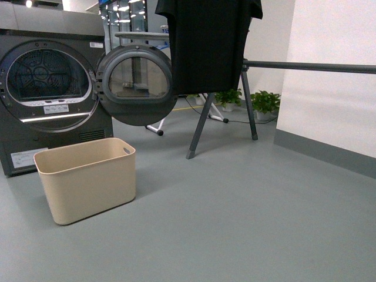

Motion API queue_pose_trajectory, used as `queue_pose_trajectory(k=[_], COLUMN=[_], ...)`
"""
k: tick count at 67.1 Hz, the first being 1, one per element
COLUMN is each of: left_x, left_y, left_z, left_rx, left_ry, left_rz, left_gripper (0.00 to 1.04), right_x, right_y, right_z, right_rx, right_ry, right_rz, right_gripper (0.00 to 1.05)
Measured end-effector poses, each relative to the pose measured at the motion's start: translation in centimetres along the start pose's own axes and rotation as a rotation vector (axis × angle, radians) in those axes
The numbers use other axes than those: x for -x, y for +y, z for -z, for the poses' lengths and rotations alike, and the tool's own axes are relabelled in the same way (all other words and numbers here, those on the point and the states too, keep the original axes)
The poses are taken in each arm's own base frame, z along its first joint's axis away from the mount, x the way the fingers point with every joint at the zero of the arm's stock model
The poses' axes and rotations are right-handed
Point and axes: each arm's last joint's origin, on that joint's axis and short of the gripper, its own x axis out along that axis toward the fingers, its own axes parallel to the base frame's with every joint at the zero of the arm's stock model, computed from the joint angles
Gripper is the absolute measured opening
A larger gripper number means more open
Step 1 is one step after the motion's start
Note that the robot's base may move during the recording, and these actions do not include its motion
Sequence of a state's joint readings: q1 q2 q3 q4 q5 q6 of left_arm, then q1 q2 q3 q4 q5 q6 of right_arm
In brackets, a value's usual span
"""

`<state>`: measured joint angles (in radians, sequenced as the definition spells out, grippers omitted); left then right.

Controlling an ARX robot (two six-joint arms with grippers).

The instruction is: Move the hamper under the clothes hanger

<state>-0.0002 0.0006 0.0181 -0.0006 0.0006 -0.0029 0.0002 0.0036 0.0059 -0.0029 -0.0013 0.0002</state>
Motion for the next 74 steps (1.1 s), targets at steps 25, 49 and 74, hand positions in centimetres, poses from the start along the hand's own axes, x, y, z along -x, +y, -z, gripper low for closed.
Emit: queue_pose_trajectory(k=[25,49,74], left_x=[0.00,0.00,0.00], left_y=[0.00,0.00,0.00], left_z=[0.00,0.00,0.00], left_rx=[0.000,0.000,0.000], left_ry=[0.000,0.000,0.000], left_rz=[0.000,0.000,0.000], left_gripper=[0.98,0.98,0.98], right_x=[0.00,0.00,0.00], right_y=[0.00,0.00,0.00], right_z=[0.00,0.00,0.00], right_rx=[0.000,0.000,0.000], right_ry=[0.000,0.000,0.000], right_rz=[0.000,0.000,0.001], right_gripper=[0.97,0.97,0.97])
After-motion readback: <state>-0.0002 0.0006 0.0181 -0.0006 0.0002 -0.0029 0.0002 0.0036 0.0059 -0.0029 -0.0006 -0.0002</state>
